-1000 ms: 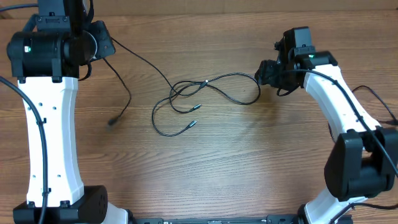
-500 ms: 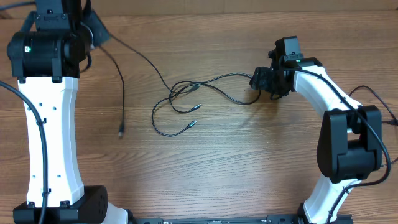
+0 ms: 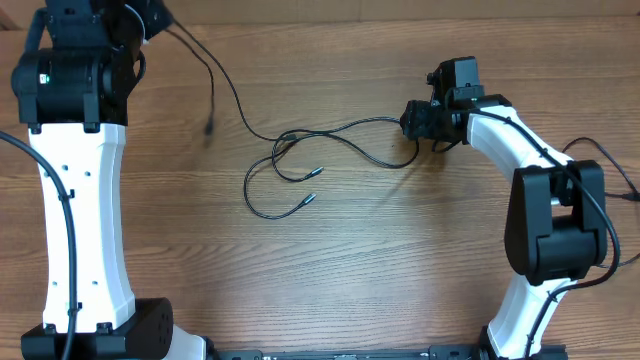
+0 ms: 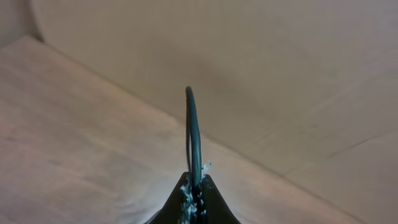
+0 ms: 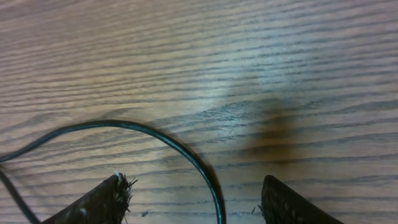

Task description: Untangle cables

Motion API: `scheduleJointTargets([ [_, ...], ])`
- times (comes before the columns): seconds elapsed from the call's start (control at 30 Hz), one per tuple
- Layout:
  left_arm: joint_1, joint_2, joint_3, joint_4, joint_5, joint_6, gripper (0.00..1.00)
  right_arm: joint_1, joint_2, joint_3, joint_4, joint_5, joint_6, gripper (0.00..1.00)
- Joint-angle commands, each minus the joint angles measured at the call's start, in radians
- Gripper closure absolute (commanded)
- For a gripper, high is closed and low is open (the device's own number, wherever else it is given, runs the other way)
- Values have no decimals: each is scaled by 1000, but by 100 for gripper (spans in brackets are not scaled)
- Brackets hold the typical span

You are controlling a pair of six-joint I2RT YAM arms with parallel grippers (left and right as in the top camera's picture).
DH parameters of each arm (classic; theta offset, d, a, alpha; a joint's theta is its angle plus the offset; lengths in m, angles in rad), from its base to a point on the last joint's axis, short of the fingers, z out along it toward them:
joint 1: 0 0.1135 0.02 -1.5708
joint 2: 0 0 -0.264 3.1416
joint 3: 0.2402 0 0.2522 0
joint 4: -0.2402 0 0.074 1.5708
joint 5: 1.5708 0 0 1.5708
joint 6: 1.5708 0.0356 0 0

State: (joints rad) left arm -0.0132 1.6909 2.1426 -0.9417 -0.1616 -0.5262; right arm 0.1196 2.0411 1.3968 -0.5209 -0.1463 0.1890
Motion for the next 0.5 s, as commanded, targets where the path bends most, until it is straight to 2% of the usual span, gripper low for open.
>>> scheduleJointTargets([
  [0.0, 1, -3, 5, 69, 51, -21, 96, 6, 50, -4, 0, 14, -12, 34],
  [0.27, 2, -2, 5, 77, 37, -20, 96, 6, 63, -4, 2, 23, -12, 41],
  [0.4, 2, -2, 5, -36, 8, -21, 96, 6, 63, -5, -35, 24, -12, 51],
  [0.47, 2, -2, 5, -111, 8, -20, 96, 6, 63, -5, -55, 26, -11, 51],
])
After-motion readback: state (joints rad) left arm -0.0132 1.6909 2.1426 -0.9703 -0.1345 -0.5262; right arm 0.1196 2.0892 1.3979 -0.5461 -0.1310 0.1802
